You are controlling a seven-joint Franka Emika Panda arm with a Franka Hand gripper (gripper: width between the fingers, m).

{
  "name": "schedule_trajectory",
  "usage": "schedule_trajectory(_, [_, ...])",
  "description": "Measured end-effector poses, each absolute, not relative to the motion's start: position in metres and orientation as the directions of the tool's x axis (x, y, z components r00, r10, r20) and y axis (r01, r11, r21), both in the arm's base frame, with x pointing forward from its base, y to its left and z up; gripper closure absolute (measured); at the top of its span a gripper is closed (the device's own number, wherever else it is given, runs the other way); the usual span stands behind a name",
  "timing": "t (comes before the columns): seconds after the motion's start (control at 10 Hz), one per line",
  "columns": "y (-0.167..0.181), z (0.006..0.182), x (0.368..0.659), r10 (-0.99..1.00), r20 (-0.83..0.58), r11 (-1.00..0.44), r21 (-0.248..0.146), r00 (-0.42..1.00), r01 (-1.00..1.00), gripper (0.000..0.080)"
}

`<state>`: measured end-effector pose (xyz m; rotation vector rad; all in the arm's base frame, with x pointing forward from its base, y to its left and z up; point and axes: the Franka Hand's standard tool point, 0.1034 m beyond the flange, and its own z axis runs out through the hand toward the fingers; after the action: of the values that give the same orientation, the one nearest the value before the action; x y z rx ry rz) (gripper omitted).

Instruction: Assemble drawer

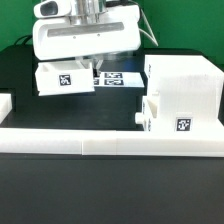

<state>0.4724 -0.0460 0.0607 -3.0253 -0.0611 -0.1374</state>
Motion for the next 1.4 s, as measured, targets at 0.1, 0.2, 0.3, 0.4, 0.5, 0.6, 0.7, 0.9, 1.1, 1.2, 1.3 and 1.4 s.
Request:
schedule_trajectory(0.1, [-0.046,0.060,0.472,0.051,0.095,-0.992,-0.108,0.994,0.062,0.0756])
schedule_trajectory(0.2, [-0.046,0.060,0.472,0.052,0.095,-0.992,-0.108,0.994,0.062,0.0756])
schedule_trajectory(0.3, [-0.046,0.060,0.472,0.054,0.095,-0.992,-0.108,0.994,0.064,0.0756])
schedule_trajectory(0.4, [-0.047,0.059,0.472,0.171,0.106,-0.979,-0.095,0.980,0.182,0.0756])
schedule_trajectory(0.5, [-0.046,0.059,0.474,0.293,0.113,-0.950,-0.080,0.950,0.302,0.0756])
schedule_trajectory(0.6, [-0.045,0.061,0.482,0.412,0.121,-0.905,-0.064,0.903,0.421,0.0755])
schedule_trajectory(0.7, [-0.045,0.063,0.494,0.505,0.123,-0.856,-0.055,0.854,0.514,0.0755])
schedule_trajectory(0.9, [-0.042,0.066,0.512,0.677,0.117,-0.730,-0.023,0.727,0.683,0.0755])
schedule_trajectory(1.1, [-0.044,0.064,0.509,0.761,0.116,-0.642,-0.011,0.638,0.767,0.0755])
schedule_trajectory(1.2, [-0.044,0.064,0.509,0.787,0.116,-0.609,-0.006,0.606,0.793,0.0755])
schedule_trajectory(1.3, [-0.044,0.064,0.509,0.839,0.113,-0.536,0.005,0.532,0.844,0.0755])
schedule_trajectory(1.4, [-0.043,0.064,0.511,0.895,0.103,-0.438,0.022,0.433,0.899,0.0755])
